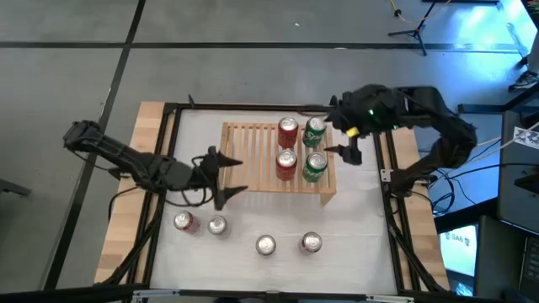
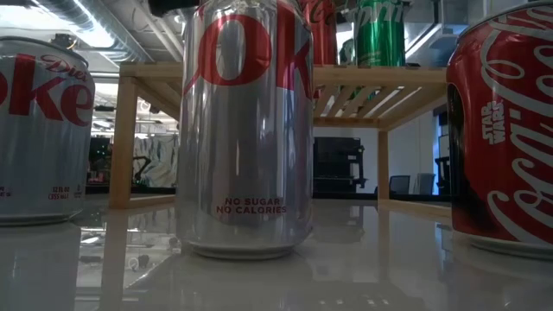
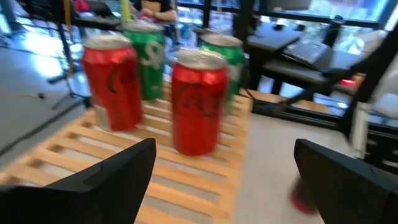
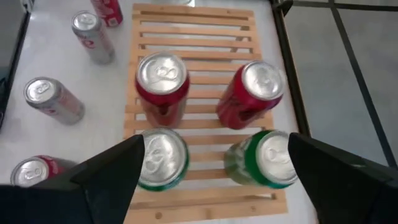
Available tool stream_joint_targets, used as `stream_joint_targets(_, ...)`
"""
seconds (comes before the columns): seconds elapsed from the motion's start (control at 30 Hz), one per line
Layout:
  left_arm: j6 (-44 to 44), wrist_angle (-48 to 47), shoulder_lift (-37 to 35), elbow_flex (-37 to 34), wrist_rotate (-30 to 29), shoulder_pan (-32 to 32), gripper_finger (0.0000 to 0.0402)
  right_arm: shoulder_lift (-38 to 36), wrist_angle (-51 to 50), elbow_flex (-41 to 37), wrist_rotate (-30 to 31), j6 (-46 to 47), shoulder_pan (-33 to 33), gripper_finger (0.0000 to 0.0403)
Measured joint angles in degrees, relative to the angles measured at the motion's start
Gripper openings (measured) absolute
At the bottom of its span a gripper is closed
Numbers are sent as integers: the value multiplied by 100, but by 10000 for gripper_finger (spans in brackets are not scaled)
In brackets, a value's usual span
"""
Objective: Place canned beverage on shelf
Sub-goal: Put the left silver soda can on the shelf
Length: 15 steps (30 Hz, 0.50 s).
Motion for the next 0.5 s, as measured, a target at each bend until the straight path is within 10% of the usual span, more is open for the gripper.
stream_joint_targets(0.5, -2004, -659, 373, -2, -637, -1624, 373, -2872, 3031, -4676, 486, 1577, 1053, 392)
